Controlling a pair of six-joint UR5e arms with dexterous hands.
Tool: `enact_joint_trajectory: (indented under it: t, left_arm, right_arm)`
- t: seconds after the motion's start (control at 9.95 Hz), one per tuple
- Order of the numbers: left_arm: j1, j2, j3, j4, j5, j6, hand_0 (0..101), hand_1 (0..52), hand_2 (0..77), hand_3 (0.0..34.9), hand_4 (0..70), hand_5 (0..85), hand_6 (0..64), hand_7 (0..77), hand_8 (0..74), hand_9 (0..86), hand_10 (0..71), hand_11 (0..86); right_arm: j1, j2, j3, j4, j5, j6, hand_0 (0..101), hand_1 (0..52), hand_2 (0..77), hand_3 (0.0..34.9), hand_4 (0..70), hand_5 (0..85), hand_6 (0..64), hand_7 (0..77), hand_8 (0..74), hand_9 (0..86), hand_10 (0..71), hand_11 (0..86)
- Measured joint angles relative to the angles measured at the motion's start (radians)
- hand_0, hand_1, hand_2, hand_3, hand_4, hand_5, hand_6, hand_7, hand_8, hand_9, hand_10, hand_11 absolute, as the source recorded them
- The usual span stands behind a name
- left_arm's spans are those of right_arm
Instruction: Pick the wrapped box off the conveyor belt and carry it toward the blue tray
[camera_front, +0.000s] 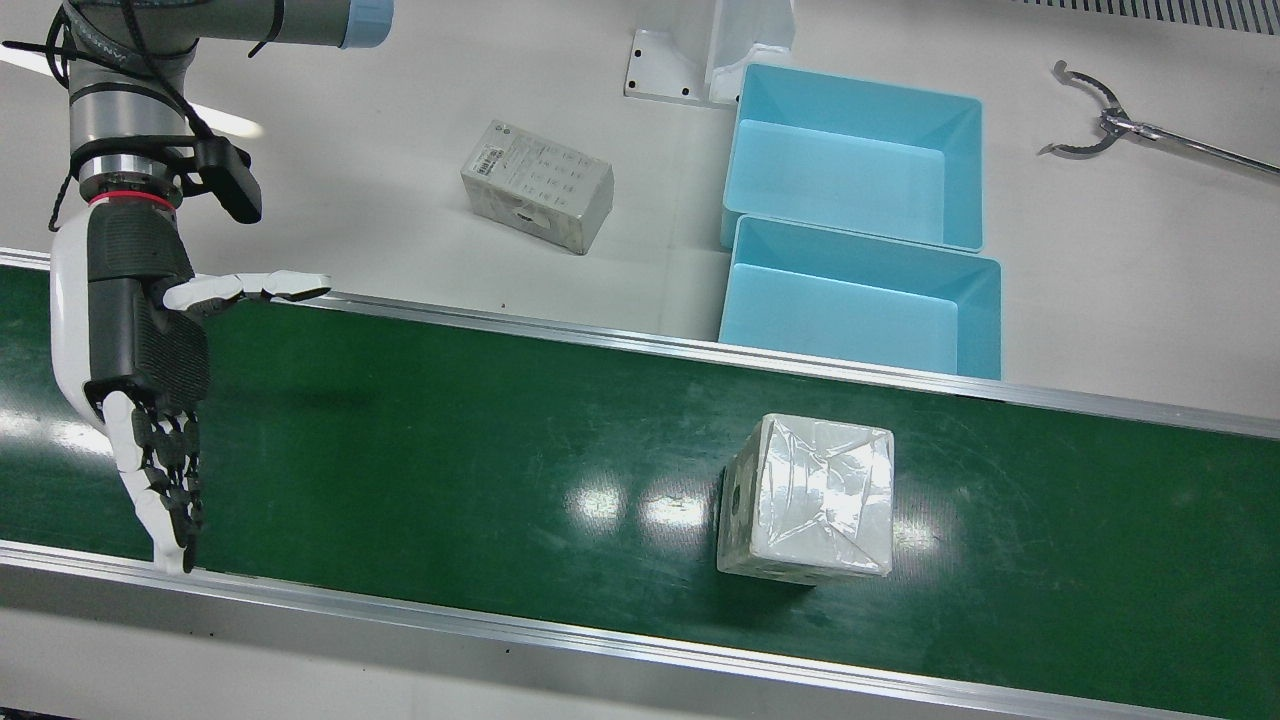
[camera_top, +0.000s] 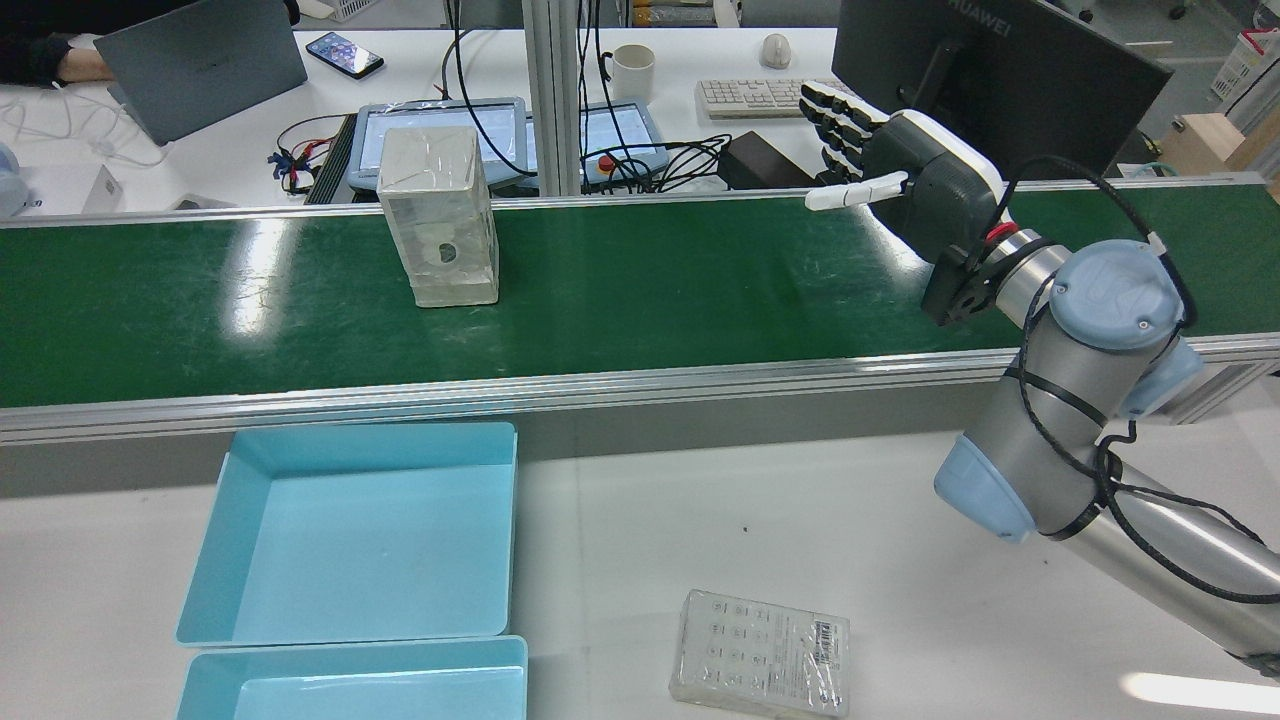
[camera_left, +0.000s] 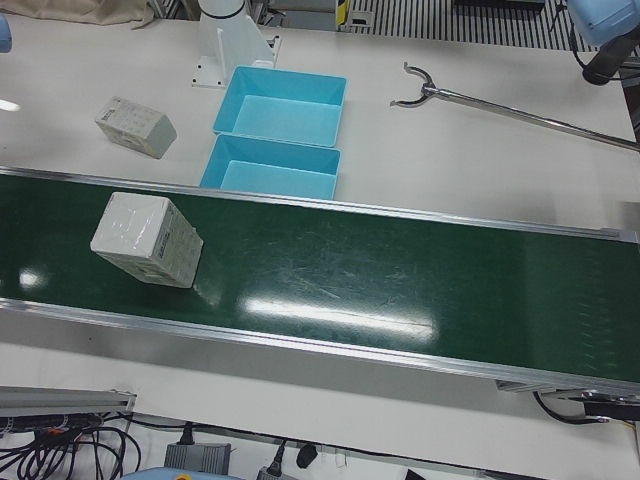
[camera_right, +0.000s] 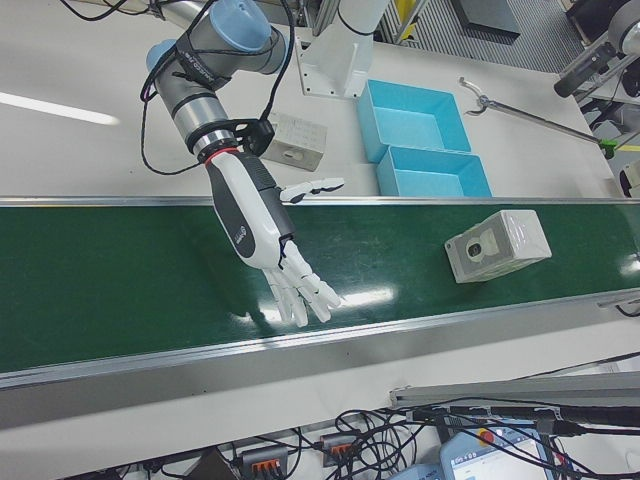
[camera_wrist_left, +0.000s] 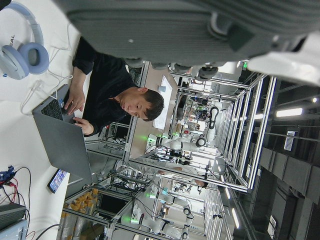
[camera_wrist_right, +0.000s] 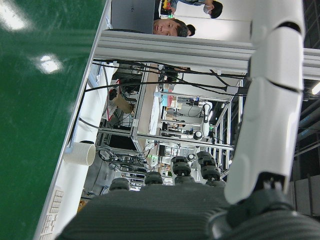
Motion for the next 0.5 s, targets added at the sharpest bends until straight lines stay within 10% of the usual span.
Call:
enact_joint_trajectory:
  t: [0.5]
  left_arm:
    - [0.000, 0.000, 0.000, 0.000, 0.000, 0.000, 0, 0.0, 1.1, 0.0, 0.0, 1.1, 0.0, 0.0, 0.0, 0.0, 0.5, 0.0]
  right_arm:
    - [-0.001, 0.011, 0.000, -0.001, 0.001, 0.003, 46, 12.5, 10.4, 10.1, 3.3, 8.7, 0.0, 0.5, 1.1, 1.6, 0.0, 1.1]
